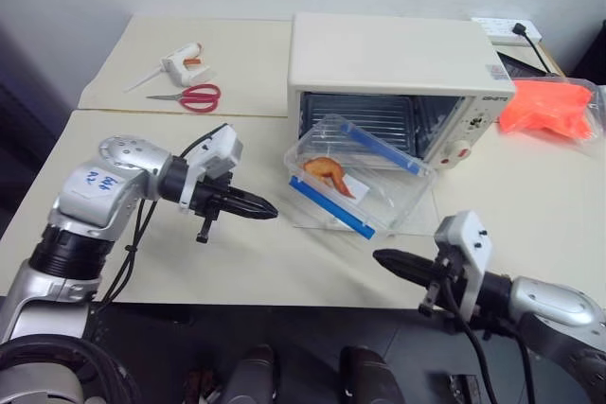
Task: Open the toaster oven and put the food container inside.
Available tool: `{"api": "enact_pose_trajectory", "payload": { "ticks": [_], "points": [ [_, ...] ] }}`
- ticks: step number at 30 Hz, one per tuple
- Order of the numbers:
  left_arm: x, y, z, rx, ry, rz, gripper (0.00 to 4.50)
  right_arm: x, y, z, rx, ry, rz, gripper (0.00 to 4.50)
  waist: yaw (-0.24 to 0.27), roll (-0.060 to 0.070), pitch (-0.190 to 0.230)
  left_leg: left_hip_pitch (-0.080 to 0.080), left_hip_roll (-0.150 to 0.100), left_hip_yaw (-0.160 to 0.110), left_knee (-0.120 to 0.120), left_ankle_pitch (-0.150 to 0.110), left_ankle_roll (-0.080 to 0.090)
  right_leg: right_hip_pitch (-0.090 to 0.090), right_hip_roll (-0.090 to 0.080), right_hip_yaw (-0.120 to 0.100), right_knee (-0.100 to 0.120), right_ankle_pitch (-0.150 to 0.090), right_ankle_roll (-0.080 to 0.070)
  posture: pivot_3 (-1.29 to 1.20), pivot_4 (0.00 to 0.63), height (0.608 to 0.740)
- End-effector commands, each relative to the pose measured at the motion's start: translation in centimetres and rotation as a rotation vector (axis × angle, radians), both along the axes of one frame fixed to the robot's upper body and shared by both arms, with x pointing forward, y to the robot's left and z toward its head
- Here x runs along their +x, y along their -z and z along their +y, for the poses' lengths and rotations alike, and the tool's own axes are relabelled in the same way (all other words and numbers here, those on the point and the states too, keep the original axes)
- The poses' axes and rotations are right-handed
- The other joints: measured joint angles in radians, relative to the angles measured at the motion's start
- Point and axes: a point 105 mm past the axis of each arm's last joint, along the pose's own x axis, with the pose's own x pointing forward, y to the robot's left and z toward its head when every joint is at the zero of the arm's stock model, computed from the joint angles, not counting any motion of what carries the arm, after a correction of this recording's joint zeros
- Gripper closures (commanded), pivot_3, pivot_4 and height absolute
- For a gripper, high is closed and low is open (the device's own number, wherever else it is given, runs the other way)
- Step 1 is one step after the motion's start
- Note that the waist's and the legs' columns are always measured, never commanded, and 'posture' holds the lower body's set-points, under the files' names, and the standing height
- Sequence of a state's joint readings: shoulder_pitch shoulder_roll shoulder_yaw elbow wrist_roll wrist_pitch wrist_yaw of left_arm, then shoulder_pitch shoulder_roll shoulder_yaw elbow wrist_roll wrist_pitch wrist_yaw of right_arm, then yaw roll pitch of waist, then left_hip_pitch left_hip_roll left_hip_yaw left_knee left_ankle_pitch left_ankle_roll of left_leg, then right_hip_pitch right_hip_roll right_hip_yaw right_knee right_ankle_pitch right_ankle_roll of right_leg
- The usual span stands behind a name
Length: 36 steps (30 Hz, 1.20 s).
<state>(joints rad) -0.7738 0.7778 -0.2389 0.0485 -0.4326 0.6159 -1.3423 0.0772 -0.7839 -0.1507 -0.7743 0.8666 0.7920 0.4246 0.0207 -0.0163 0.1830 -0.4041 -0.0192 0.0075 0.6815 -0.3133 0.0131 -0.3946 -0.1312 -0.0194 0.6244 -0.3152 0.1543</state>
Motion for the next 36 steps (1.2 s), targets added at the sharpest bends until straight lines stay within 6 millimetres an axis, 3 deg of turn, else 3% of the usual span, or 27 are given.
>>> {"api": "enact_pose_trajectory", "payload": {
  "ticks": [1,10,16,20,27,36],
  "points": [
    [0.8,-0.4,-0.4,-0.003,-0.004,-0.059,4.5,1.5,-0.7,-0.6,-0.017,0.029,-0.074,4.47,-0.002,0.0,0.0,0.0,0.0,0.0,0.0,0.0,0.0,0.0,0.0,0.0,0.0,0.0,0.0,0.0,0.15,0.74],
    [2.2,-0.9,-1.9,-0.066,-0.04,-0.098,4.5,6.0,-2.9,-3.3,-0.062,0.077,-0.178,4.47,0.0,0.0,0.0,0.0,0.0,0.0,0.001,0.0,0.0,0.0,0.0,0.0,0.001,0.0,0.0,0.0,0.15,0.74],
    [2.6,-1.0,-2.8,-0.106,-0.079,-0.101,4.5,5.9,-3.4,-3.0,-0.049,0.024,-0.183,4.47,-0.001,0.0,0.0,0.0,0.0,0.0,0.001,0.0,0.0,0.0,0.0,-0.001,0.001,0.0,0.0,0.0,0.15,0.74],
    [3.1,-0.4,-3.6,-0.111,-0.11,-0.11,4.5,6.5,-2.7,-3.0,-0.093,0.02,-0.188,4.47,0.0,0.0,0.0,0.0,0.0,0.0,0.001,0.0,0.0,0.0,0.0,-0.001,0.002,0.0,0.0,0.0,0.15,0.74],
    [6.4,-0.4,-6.2,-0.156,-0.284,-0.172,4.5,10.8,-3.6,-3.6,-0.114,0.131,-0.281,4.47,-0.001,0.0,0.0,0.0,0.0,0.001,0.002,0.001,0.0,-0.001,0.0,-0.001,0.002,0.001,0.001,0.0,0.15,0.74],
    [9.9,-2.9,-8.8,-0.284,-0.488,-0.258,4.5,15.5,-5.5,-4.0,-0.123,0.255,-0.402,4.47,-0.001,0.0,0.0,-0.001,-0.001,0.001,0.001,0.001,-0.001,-0.001,-0.001,-0.002,0.002,0.001,0.001,0.0,0.15,0.74]
  ]
}}
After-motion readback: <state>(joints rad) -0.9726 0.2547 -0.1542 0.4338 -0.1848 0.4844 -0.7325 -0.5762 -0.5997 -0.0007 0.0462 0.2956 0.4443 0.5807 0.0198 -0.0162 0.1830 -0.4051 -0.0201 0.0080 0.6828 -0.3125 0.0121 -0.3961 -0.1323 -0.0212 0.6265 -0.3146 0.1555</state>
